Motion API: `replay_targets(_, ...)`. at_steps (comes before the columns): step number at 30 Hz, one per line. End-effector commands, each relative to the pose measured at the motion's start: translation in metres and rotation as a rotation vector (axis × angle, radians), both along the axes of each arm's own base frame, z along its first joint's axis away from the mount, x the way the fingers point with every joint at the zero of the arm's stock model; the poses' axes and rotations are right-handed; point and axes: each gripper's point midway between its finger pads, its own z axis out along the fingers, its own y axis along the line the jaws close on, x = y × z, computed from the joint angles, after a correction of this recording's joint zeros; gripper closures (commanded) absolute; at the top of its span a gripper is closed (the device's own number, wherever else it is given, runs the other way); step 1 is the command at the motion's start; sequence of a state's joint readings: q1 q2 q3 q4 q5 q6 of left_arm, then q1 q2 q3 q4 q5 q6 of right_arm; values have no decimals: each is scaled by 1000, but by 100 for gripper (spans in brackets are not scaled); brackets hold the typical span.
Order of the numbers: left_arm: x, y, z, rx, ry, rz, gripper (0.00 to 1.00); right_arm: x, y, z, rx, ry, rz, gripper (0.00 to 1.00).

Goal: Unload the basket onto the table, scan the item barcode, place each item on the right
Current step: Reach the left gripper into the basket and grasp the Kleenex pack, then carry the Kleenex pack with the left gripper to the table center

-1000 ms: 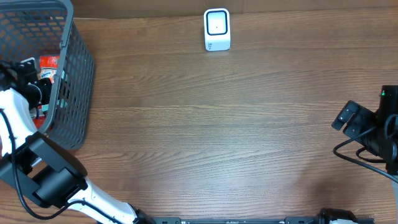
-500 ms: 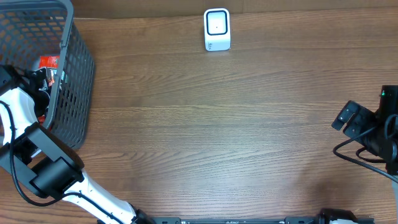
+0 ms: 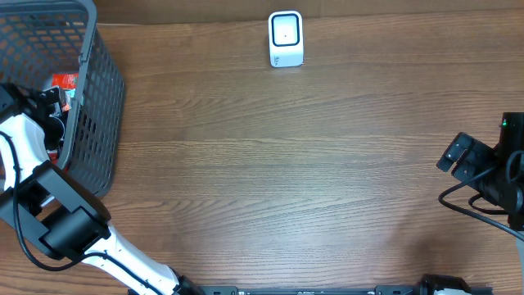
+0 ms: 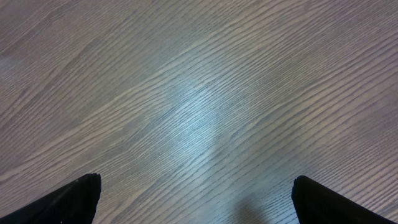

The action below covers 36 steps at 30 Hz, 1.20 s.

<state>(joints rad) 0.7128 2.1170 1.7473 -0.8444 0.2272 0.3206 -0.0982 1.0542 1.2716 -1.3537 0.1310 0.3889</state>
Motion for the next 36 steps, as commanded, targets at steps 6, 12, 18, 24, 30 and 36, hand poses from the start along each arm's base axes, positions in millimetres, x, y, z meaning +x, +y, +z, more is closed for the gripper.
replay_targets(6, 22, 7, 77, 64, -144, 21, 56, 2, -2, 8, -6, -27, -12, 0)
replay_targets(12, 21, 7, 157, 131, -293, 92, 55, 2, -2, 8, -6, -27, -12, 0)
replay_targets(18, 6, -13, 251, 159, -500, 172, 53, 2, -3, 8, -7, -27, -12, 0)
replay_targets(24, -12, -67, 329, 124, -692, 110, 55, 2, -2, 8, -6, -27, -12, 0)
replay_targets(30, -28, -141, 367, 126, -746, -3, 56, 2, -2, 8, -6, -27, -12, 0)
replay_targets(36, -37, -219, 359, 89, -672, -136, 59, 2, -2, 8, -6, -27, -12, 0)
